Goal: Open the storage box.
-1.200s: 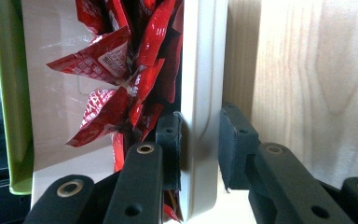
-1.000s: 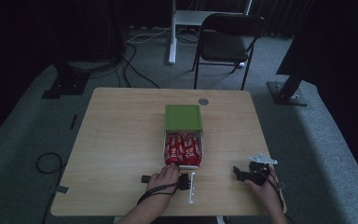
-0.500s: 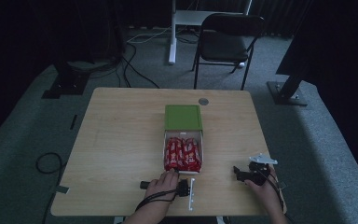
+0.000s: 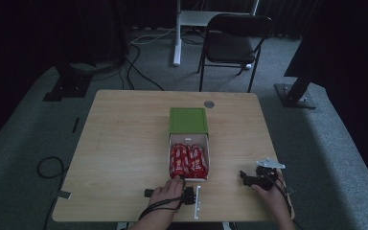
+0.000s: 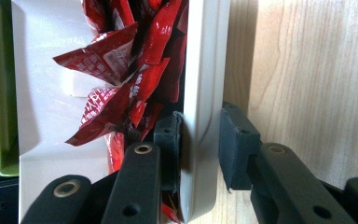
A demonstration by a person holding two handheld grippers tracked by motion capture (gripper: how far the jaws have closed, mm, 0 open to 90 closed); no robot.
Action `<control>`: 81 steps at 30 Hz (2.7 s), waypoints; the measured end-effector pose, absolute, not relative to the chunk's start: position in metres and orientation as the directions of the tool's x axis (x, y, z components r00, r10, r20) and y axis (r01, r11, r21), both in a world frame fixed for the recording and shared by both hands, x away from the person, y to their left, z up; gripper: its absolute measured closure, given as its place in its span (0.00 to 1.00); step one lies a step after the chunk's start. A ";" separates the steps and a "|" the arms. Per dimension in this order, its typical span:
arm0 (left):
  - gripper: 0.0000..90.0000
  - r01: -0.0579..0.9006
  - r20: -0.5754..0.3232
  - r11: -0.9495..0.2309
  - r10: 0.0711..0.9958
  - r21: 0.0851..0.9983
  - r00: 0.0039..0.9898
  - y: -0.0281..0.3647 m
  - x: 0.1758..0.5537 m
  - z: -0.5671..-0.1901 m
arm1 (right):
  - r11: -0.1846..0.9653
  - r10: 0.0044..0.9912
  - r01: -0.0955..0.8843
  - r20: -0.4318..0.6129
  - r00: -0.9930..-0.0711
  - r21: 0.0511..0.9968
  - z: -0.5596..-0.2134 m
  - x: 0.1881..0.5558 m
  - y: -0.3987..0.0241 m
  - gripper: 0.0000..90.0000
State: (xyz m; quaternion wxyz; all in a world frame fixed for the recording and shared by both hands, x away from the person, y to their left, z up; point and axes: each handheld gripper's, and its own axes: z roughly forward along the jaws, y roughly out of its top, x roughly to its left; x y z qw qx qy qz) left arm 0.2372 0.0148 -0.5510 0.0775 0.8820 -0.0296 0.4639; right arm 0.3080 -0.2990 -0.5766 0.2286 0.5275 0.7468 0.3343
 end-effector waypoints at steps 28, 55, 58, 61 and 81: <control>0.70 -0.021 0.587 -0.884 0.292 0.467 0.755 0.051 0.229 -0.510 | 0.220 0.941 0.635 0.011 -0.339 0.740 -0.577 0.308 -0.299 0.14; 0.67 0.213 0.325 -0.674 0.577 0.707 0.749 0.129 0.244 -0.509 | 0.220 0.941 0.635 0.011 -0.339 0.741 -0.577 0.308 -0.299 0.14; 0.68 0.241 0.309 -0.653 0.609 0.718 0.731 0.138 0.247 -0.512 | 0.219 0.941 0.635 0.012 -0.338 0.741 -0.577 0.308 -0.299 0.14; 0.67 0.269 0.275 -0.614 0.644 0.742 0.714 0.148 0.250 -0.516 | 0.221 0.941 0.634 0.010 -0.340 0.741 -0.577 0.308 -0.299 0.14; 0.44 0.432 0.103 -0.445 0.780 0.784 0.617 0.196 0.269 -0.539 | 0.222 0.940 0.634 0.010 -0.340 0.741 -0.577 0.308 -0.299 0.14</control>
